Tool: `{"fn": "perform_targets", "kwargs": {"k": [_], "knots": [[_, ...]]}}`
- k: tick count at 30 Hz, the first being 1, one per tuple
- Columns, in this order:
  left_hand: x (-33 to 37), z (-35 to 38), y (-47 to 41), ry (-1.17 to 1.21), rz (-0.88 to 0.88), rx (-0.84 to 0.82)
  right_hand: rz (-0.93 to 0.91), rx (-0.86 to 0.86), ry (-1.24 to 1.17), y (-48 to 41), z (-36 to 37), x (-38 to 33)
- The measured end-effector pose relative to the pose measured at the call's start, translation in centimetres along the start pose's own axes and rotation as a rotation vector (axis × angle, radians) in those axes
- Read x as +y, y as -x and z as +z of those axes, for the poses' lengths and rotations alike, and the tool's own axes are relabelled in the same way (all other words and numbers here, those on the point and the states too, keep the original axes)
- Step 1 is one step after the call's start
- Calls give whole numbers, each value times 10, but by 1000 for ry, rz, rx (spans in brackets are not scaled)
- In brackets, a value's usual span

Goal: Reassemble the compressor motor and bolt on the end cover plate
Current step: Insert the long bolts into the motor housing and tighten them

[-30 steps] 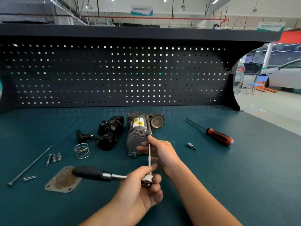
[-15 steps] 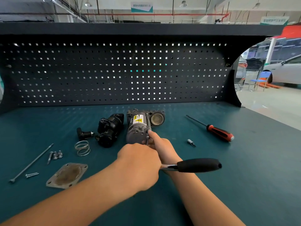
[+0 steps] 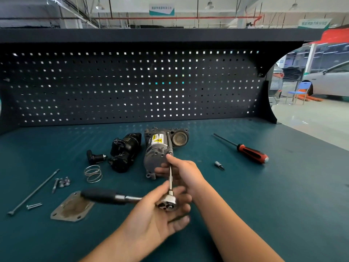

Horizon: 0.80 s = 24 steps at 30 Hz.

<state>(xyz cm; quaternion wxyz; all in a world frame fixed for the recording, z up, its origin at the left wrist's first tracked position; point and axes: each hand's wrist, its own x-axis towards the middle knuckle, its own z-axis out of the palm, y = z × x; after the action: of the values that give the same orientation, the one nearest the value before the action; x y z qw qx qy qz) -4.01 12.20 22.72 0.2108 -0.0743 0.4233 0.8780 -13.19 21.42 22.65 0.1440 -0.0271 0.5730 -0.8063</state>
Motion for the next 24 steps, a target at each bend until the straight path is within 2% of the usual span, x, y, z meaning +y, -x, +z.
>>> {"fn": "perform_targets", "kwargs": {"k": [3,6,8,12,14,18,22,24], "knots": [[-9,0,-3,312,16,-32,-24,14,56,-3,-1,3],[-9,3,-2,244,71,-16,-31,5,38,-4,-2,5],[-7,4,-2,53,157,42,-33,-3,26,-6,-3,7],[2,4,-5,-414,444,164,-23,0,-19,-8,-4,7],[7,7,-6,-689,506,148,-2,12,-27,-9,-5,9],[17,20,-2,-1435,450,80,107,39,-51,-12,-2,8],[34,27,-7,-1872,453,144,115,59,13,-14,-1,8],[36,30,-11,-2058,443,179,123,34,-65,-15,-5,11]]}}
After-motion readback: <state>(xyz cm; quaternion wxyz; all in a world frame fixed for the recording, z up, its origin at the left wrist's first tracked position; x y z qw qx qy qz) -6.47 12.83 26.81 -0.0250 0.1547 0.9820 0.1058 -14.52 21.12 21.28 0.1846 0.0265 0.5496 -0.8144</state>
